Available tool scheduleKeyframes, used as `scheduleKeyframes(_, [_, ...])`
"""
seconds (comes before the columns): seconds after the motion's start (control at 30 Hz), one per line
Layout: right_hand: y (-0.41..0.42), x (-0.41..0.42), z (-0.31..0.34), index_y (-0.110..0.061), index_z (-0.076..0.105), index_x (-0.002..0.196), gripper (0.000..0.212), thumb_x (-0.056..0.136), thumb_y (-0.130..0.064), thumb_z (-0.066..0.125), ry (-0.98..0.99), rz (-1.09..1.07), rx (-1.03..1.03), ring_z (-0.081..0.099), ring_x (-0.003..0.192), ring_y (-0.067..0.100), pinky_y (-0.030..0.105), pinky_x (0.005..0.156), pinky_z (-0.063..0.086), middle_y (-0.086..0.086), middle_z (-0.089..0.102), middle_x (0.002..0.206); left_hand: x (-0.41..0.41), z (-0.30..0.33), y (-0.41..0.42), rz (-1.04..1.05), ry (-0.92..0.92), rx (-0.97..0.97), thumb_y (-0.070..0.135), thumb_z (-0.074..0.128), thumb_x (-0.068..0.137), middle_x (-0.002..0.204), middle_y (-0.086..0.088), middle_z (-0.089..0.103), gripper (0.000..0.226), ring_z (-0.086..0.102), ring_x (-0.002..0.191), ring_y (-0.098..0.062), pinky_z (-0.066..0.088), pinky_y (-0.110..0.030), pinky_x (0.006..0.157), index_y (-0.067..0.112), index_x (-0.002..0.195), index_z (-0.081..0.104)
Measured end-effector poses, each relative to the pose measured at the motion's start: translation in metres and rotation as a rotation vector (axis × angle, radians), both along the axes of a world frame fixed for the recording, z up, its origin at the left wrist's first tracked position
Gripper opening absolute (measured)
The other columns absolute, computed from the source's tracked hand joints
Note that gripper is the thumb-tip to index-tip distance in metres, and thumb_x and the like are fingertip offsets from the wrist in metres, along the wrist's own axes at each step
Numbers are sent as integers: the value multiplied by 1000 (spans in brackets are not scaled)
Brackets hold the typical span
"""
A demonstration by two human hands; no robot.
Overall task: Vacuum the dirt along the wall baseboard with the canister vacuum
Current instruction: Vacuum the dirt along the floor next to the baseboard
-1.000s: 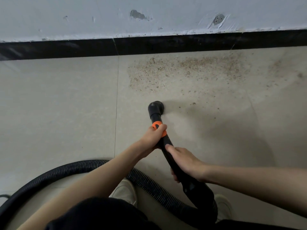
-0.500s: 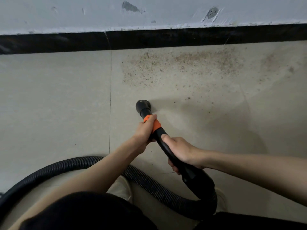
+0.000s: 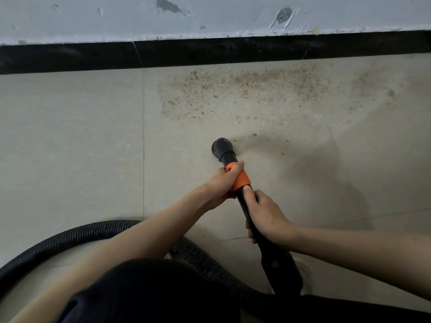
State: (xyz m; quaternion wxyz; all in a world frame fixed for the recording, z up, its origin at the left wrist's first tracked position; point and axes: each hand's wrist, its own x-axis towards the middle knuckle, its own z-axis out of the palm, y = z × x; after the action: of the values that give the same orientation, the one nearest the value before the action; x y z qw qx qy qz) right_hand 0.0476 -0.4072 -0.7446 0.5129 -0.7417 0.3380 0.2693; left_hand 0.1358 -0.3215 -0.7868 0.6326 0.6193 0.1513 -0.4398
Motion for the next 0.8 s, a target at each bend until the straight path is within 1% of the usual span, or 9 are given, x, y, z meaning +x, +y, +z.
scheduleKeyframes(0.07, [-3,-1,-1,-16,46,90,40,99,-52,31,-9,11,19,52,37,18,27,40,45,12,56,63,-1,-1,0,-3,22,-10,42,51,94,82,-9,53,36,53,80,-26,46,-39,80,6,97,50])
scheduleKeyframes(0.13, [-2,1,-2,-16,47,92,41,99,-53,30,-7,50,53,53,38,19,28,41,45,11,55,61,0,-3,5,18,47,-14,41,50,94,80,-8,54,35,54,77,-25,46,-38,79,6,94,51])
scheduleKeyframes(0.27, [6,13,-1,-11,47,107,46,99,-54,31,10,121,91,53,40,20,28,42,47,10,56,61,6,0,20,81,63,4,39,50,95,76,-7,54,33,56,66,-19,50,-31,68,6,90,51])
scheduleKeyframes(0.4, [15,39,2,-10,50,107,48,99,-54,30,-53,231,-29,54,39,18,25,38,46,9,59,65,22,8,32,216,38,64,40,54,94,79,-7,56,36,58,66,-16,54,-23,51,5,90,50])
scheduleKeyframes(0.5, [24,60,1,-10,50,100,47,98,-53,32,-117,298,-117,53,35,16,24,36,45,8,59,66,36,15,40,342,18,110,37,56,93,82,-9,56,39,59,67,-18,52,-23,45,1,99,46])
scheduleKeyframes(0.6, [34,77,1,-11,48,87,44,97,-52,34,-130,358,-118,51,30,15,23,35,44,9,59,64,45,17,49,432,26,93,34,51,97,81,-9,53,35,57,67,-19,51,-29,53,0,101,43])
scheduleKeyframes(0.67, [39,85,1,-12,46,83,43,96,-52,37,-127,399,-67,52,30,14,22,35,45,7,59,61,51,16,57,496,60,35,34,49,98,83,-10,52,35,57,69,-20,49,-31,58,1,109,42])
scheduleKeyframes(0.73, [39,92,1,-13,45,84,43,94,-54,42,-119,466,-28,55,35,14,21,38,45,5,61,59,60,13,67,554,90,-30,35,47,98,85,-8,50,42,55,70,-20,48,-31,58,1,121,41])
scheduleKeyframes(0.8, [36,97,3,-14,47,86,42,93,-55,47,-105,564,-8,59,40,13,20,40,46,2,64,59,71,10,77,603,124,-100,38,45,99,92,-7,51,52,58,83,-19,47,-32,62,-1,133,37])
